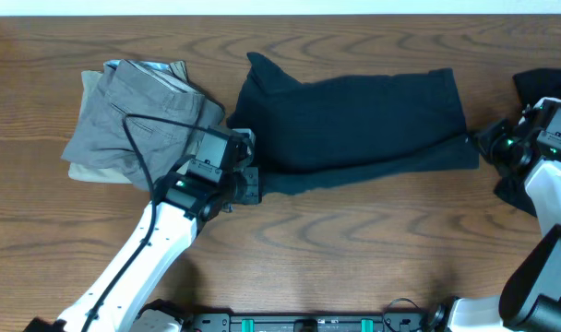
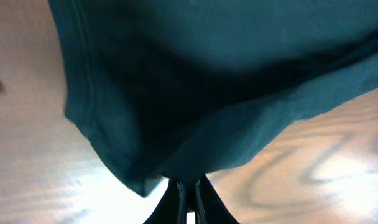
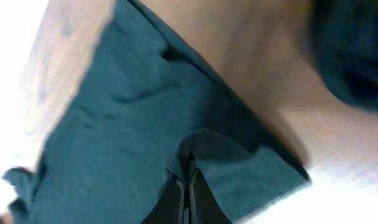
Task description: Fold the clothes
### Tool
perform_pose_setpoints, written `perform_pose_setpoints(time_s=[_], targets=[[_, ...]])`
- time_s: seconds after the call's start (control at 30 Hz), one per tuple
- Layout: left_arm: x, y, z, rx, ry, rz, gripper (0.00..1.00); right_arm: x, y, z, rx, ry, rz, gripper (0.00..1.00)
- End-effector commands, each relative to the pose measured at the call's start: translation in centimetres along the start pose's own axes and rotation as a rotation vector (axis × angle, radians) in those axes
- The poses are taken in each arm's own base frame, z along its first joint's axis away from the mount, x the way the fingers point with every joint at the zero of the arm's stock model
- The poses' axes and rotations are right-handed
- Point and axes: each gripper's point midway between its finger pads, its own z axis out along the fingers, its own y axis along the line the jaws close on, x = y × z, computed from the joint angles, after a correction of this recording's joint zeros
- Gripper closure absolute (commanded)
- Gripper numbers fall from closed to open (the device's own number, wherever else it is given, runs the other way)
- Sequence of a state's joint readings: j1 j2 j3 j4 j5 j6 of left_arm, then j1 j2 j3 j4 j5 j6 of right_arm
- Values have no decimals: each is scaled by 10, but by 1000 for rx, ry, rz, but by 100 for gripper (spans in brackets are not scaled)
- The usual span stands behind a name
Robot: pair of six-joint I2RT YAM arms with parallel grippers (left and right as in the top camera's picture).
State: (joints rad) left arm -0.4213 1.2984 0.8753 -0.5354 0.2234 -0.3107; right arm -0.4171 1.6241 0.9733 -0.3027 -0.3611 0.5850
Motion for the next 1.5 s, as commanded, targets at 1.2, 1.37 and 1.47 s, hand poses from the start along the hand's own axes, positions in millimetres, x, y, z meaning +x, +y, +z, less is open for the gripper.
perform_pose_setpoints(time_s=[1.2, 1.37, 1.47], targets=[[-91, 48, 42, -255, -290, 192, 93, -5, 12, 16, -37, -15, 10, 99], [-93, 47, 42, -253, -300, 192, 72, -6, 13, 16, -42, -19, 7, 89], [-92, 47, 42, -255, -296, 191, 37, -6, 15, 16, -52, -15, -13, 77]])
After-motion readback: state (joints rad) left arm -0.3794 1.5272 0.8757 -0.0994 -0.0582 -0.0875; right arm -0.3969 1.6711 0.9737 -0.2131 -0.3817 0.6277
